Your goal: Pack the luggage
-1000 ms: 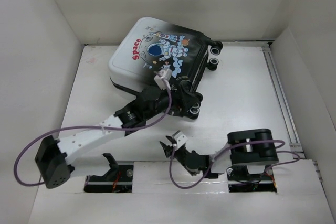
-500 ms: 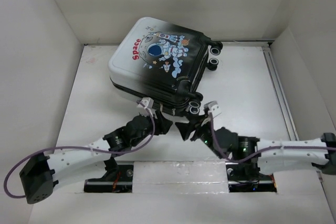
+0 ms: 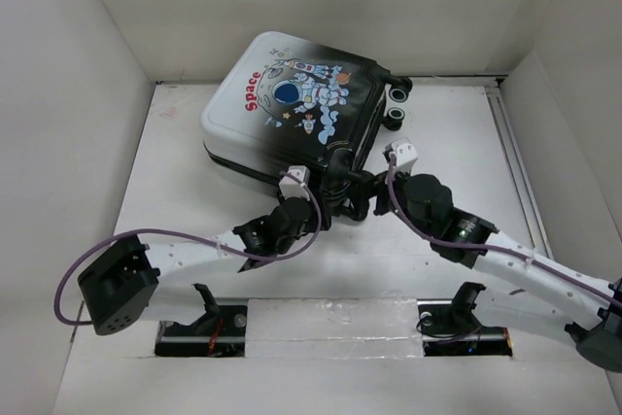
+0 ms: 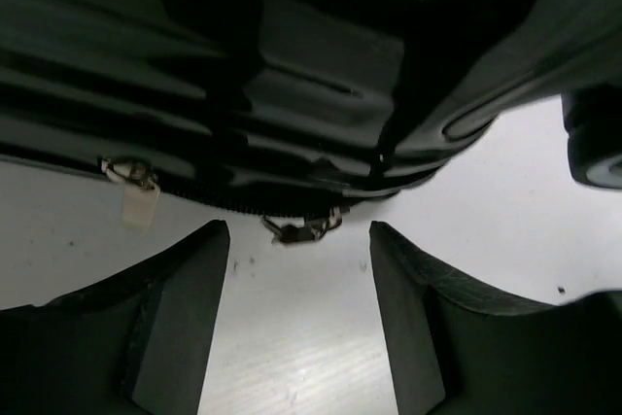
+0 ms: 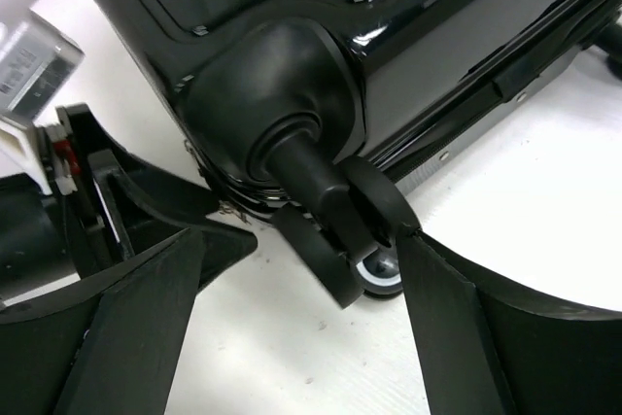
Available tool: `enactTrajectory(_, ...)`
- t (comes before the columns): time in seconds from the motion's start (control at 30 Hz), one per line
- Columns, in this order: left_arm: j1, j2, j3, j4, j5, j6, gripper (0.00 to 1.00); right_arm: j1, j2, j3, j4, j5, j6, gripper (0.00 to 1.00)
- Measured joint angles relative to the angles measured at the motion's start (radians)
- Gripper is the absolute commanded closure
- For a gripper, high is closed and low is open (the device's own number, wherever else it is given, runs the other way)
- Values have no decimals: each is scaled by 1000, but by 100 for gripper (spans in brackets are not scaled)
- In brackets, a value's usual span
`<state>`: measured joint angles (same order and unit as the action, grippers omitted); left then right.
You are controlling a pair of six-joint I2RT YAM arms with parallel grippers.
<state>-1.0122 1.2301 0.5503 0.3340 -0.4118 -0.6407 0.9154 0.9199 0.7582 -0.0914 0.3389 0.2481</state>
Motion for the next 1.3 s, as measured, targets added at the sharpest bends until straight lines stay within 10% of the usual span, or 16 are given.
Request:
enactTrajectory(0.4,-15,81,34,81,-70,52,71,-125,39,-23,54,-245,-42,23)
enactTrajectory(0.57,-21,103,34,101,-71,58,100,-177,78,-23,83,-331,-66,19)
enactTrajectory(1.03,-21,65,-27,149,-119,43,100,-253,188,20,41,-502,-140,6)
enactTrajectory(1.13,-15,28,-48,145,-135,33,100,-289,243,67,26,-534,-157,10)
enactTrajectory(1.3,-13,0,-64,129,-146,22,100,-343,338,124,3,-631,-192,57)
